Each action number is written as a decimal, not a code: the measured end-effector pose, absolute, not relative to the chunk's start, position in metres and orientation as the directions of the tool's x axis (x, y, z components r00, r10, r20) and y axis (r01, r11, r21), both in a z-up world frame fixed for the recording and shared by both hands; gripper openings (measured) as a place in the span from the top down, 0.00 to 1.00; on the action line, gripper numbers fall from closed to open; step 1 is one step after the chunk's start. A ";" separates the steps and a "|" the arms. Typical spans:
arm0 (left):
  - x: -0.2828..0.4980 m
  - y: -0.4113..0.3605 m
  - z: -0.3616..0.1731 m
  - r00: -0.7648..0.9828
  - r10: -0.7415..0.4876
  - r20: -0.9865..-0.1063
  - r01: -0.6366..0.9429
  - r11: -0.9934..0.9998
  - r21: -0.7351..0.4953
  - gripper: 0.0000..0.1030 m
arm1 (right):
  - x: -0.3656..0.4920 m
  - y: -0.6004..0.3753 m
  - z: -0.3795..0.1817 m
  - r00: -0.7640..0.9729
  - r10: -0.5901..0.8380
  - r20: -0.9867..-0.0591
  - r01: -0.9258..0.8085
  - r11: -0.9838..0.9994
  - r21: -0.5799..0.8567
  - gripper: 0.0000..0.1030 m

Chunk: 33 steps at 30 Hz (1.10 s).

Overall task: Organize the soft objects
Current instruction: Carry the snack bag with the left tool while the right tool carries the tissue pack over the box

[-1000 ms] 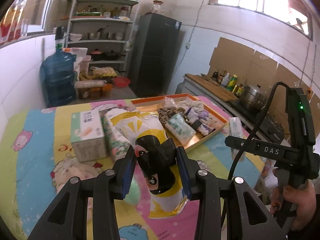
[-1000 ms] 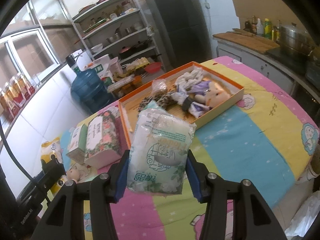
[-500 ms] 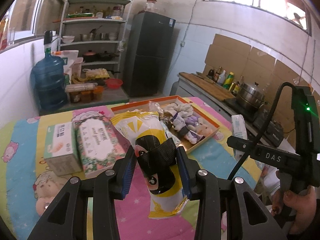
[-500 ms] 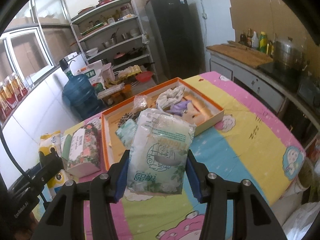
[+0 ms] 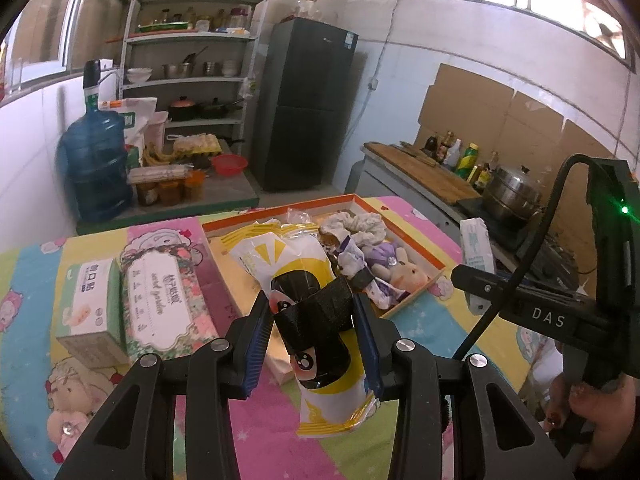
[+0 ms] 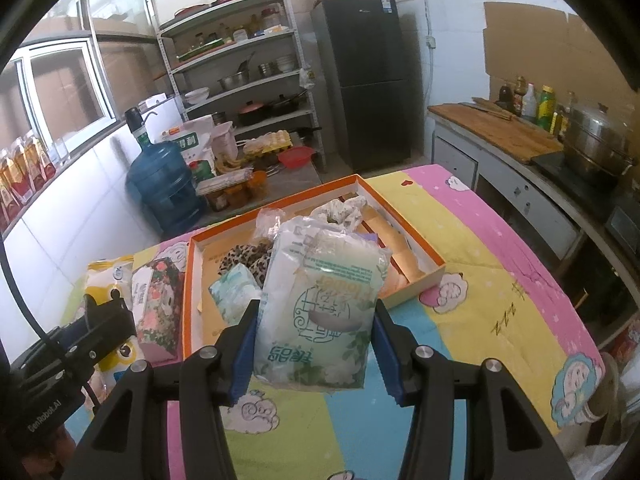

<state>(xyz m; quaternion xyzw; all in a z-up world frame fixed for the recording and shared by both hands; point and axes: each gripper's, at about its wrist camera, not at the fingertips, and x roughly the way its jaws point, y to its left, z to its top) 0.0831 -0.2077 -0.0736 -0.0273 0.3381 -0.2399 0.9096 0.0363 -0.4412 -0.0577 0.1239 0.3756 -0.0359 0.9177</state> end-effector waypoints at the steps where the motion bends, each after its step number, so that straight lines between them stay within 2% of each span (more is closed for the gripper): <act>1: 0.085 -0.210 -0.074 0.657 -0.451 -0.604 0.414 0.885 -0.211 0.60 | 0.040 -0.444 -0.059 0.714 0.032 -0.699 0.153 0.967 0.202 0.49; 33: 0.179 -0.304 -0.111 0.629 -0.358 -0.690 0.340 0.925 -0.170 0.60 | 0.150 -0.494 -0.104 0.626 0.197 -0.754 -0.041 0.974 0.221 0.49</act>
